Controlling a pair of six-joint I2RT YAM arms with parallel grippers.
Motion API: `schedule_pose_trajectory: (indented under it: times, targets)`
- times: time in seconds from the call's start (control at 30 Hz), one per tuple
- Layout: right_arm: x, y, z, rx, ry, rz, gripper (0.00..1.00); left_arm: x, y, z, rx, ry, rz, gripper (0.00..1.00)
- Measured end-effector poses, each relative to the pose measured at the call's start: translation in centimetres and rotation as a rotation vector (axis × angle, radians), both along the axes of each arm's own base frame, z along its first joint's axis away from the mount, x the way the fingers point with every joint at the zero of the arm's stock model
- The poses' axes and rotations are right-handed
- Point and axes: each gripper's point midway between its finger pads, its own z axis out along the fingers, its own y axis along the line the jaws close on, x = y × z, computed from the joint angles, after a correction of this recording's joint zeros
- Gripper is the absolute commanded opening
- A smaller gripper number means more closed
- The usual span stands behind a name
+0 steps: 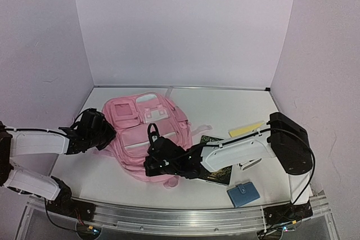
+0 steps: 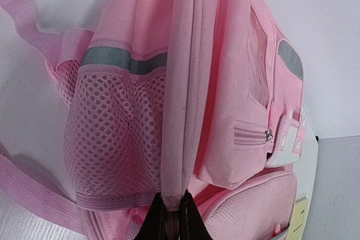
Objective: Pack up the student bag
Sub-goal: Unzip the student bag at the center of the board.
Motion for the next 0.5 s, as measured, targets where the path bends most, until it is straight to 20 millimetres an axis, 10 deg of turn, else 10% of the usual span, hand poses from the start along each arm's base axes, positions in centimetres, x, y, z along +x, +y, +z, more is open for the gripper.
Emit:
schedule_pose_trajectory:
  times: [0.3, 0.5]
  targets:
    - [6.5, -5.4, -1.8, -0.037, 0.007, -0.122, 0.00, -2.4, -0.8, -0.4, -0.037, 0.033, -0.099, 0.03]
    - [14.5, -10.5, -1.4, -0.077, -0.067, -0.224, 0.00, -5.3, -5.1, -0.8, 0.029, 0.090, -0.342, 0.50]
